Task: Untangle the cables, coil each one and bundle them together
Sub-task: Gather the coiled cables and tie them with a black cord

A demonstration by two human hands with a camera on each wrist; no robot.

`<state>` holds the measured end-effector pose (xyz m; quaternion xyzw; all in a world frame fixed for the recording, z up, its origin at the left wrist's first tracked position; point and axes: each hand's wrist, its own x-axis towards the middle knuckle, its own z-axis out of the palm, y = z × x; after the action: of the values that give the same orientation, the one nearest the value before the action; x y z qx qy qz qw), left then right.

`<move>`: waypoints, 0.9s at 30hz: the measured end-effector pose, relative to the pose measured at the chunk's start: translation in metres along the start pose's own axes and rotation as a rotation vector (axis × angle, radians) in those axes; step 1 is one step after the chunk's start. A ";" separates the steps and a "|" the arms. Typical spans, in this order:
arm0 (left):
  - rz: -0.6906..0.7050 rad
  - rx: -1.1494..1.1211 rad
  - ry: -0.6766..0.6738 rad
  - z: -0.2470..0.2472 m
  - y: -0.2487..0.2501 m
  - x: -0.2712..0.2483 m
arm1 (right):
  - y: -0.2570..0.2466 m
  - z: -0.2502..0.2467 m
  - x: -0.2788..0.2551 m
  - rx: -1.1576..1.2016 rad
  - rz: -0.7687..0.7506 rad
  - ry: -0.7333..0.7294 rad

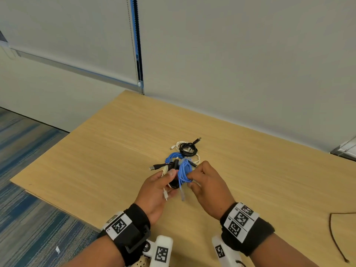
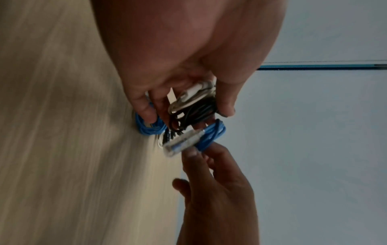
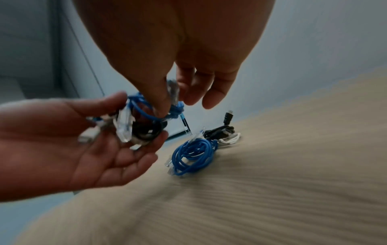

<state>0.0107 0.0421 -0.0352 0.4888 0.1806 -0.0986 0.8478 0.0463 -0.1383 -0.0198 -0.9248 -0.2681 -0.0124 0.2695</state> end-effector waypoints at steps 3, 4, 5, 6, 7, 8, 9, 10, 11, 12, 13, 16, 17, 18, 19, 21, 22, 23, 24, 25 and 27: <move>0.000 -0.043 -0.046 0.002 0.002 -0.002 | -0.011 -0.003 0.001 0.061 -0.038 -0.055; 0.008 -0.048 -0.038 0.001 0.004 -0.002 | -0.014 -0.004 0.001 0.098 -0.037 -0.064; 0.011 -0.055 -0.034 0.000 0.005 -0.003 | -0.018 -0.005 0.001 0.134 -0.025 -0.064; 0.011 -0.070 -0.037 -0.002 0.006 -0.004 | -0.021 -0.005 0.002 0.164 -0.014 -0.054; 0.014 -0.086 -0.047 -0.003 0.006 -0.006 | -0.024 -0.006 0.003 0.175 -0.015 -0.037; 0.022 -0.095 -0.059 -0.004 0.005 -0.008 | -0.027 -0.006 0.004 0.166 -0.026 -0.019; 0.032 -0.096 -0.074 -0.005 0.004 -0.010 | -0.029 -0.006 0.006 0.148 -0.042 -0.009; 0.041 -0.095 -0.087 -0.005 0.003 -0.011 | -0.031 -0.005 0.008 0.135 -0.056 -0.009; 0.046 -0.090 -0.095 -0.006 0.003 -0.013 | -0.033 -0.004 0.009 0.136 -0.063 -0.017; 0.051 -0.085 -0.097 -0.008 0.003 -0.013 | -0.034 -0.003 0.010 0.151 -0.064 -0.032; 0.053 -0.079 -0.094 -0.010 0.004 -0.014 | -0.035 -0.002 0.011 0.173 -0.066 -0.053; 0.070 -0.037 -0.066 -0.018 0.009 -0.016 | -0.033 0.000 0.020 0.237 -0.089 -0.125; 0.078 -0.020 -0.051 -0.021 0.011 -0.016 | -0.030 0.000 0.026 0.258 -0.073 -0.148; 0.079 -0.013 -0.029 -0.025 0.012 -0.016 | -0.027 0.000 0.033 0.266 -0.040 -0.163; 0.078 -0.012 -0.003 -0.028 0.013 -0.016 | -0.022 0.000 0.041 0.247 0.004 -0.167; 0.074 -0.018 0.039 -0.037 0.016 -0.015 | -0.011 0.003 0.058 0.124 0.089 -0.166; 0.073 -0.021 0.051 -0.041 0.018 -0.014 | -0.007 0.006 0.064 0.056 0.120 -0.178; 0.072 -0.020 0.060 -0.045 0.020 -0.013 | -0.003 0.010 0.069 -0.001 0.140 -0.200; 0.071 -0.015 0.068 -0.050 0.022 -0.013 | 0.000 0.015 0.072 -0.050 0.152 -0.222; 0.073 -0.008 0.073 -0.055 0.024 -0.011 | 0.002 0.019 0.075 -0.100 0.158 -0.241; 0.078 -0.001 0.072 -0.063 0.025 -0.008 | 0.005 0.027 0.079 -0.223 0.156 -0.276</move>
<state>-0.0013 0.1094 -0.0407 0.4981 0.1920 -0.0476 0.8442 0.1130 -0.0894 -0.0320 -0.9600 -0.2267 0.1056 0.1261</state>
